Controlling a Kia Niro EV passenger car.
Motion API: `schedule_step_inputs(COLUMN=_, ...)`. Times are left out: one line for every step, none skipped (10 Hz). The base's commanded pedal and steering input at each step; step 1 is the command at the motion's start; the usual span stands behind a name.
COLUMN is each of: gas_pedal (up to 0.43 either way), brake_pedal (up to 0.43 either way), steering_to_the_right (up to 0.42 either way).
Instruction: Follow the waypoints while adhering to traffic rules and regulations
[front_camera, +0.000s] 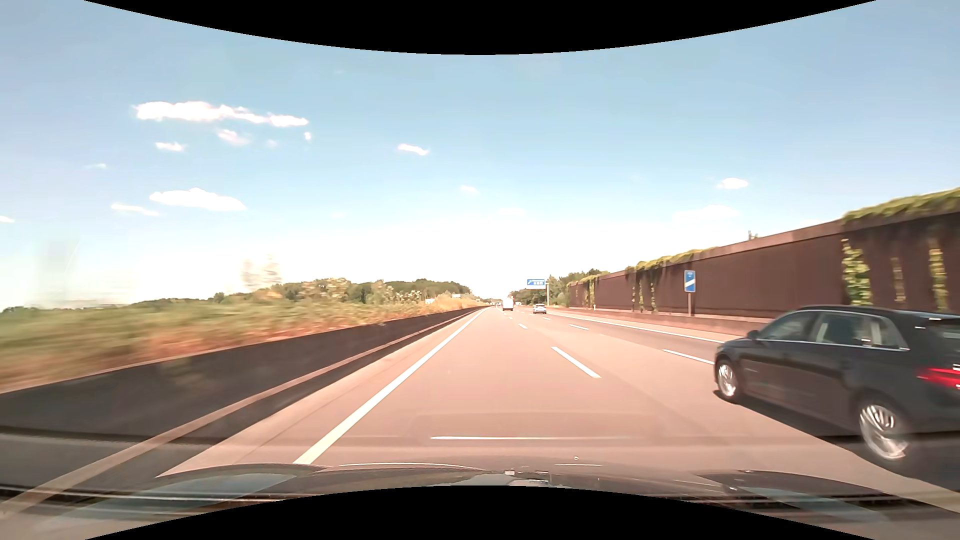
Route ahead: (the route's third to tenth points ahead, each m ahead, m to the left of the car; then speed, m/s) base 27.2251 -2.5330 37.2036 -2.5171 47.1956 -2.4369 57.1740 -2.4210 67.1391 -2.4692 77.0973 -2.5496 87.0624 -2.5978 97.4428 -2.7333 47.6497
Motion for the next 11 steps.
schedule_step_inputs(gas_pedal=0.591, brake_pedal=0.0, steering_to_the_right=-0.002)
schedule_step_inputs(gas_pedal=0.591, brake_pedal=0.0, steering_to_the_right=-0.002)
schedule_step_inputs(gas_pedal=0.591, brake_pedal=0.0, steering_to_the_right=-0.003)
schedule_step_inputs(gas_pedal=0.591, brake_pedal=0.0, steering_to_the_right=-0.002)
schedule_step_inputs(gas_pedal=0.591, brake_pedal=0.0, steering_to_the_right=-0.002)
schedule_step_inputs(gas_pedal=0.591, brake_pedal=0.0, steering_to_the_right=-0.002)
schedule_step_inputs(gas_pedal=0.591, brake_pedal=0.0, steering_to_the_right=-0.002)
schedule_step_inputs(gas_pedal=0.591, brake_pedal=0.0, steering_to_the_right=-0.002)
schedule_step_inputs(gas_pedal=0.591, brake_pedal=0.0, steering_to_the_right=-0.002)
schedule_step_inputs(gas_pedal=0.591, brake_pedal=0.0, steering_to_the_right=-0.002)
schedule_step_inputs(gas_pedal=0.591, brake_pedal=0.0, steering_to_the_right=-0.002)
